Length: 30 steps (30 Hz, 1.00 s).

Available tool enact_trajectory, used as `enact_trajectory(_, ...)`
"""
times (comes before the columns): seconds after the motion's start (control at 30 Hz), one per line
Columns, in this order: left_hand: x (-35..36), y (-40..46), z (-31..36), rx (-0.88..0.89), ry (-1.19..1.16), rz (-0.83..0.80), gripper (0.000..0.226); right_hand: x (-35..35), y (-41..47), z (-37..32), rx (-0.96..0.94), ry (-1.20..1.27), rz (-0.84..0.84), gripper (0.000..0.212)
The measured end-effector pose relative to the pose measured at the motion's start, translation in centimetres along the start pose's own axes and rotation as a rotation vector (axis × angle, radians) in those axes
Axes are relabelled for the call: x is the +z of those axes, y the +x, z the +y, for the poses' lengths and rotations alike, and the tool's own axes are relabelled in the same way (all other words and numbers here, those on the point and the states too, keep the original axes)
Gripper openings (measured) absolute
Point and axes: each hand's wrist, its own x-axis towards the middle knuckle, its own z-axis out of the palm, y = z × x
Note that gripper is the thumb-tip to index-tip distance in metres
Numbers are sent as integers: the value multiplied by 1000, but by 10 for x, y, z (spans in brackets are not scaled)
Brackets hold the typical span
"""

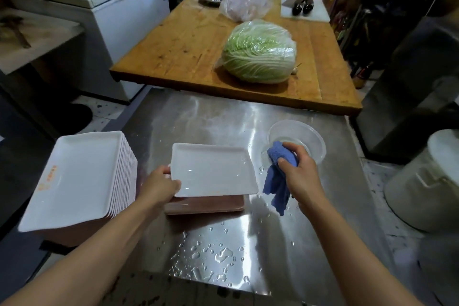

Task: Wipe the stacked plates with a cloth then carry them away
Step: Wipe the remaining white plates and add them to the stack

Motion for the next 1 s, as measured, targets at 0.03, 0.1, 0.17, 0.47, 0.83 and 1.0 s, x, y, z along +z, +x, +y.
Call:
enact_trajectory(0.03,5,-2,9,3,-62,-15,33,-4,2,-1,-6,4,13,25)
enact_trajectory(0.1,19,-6,32,25,-150,-51,33,-14,6,-1,-16,29,44,22)
enact_trajectory(0.17,34,-9,55,72,-153,-86,33,-25,11,-1,-9,62,70,20)
enact_trajectory(0.47,106,-19,130,337,112,-38,33,-70,31,4,-11,86,181,25)
enact_trajectory(0.83,142,-40,155,749,403,135,28,-97,37,3,-33,138,180,26)
enact_trajectory(1.0,147,-46,160,823,430,157,30,-101,38,-2,-47,150,179,28)
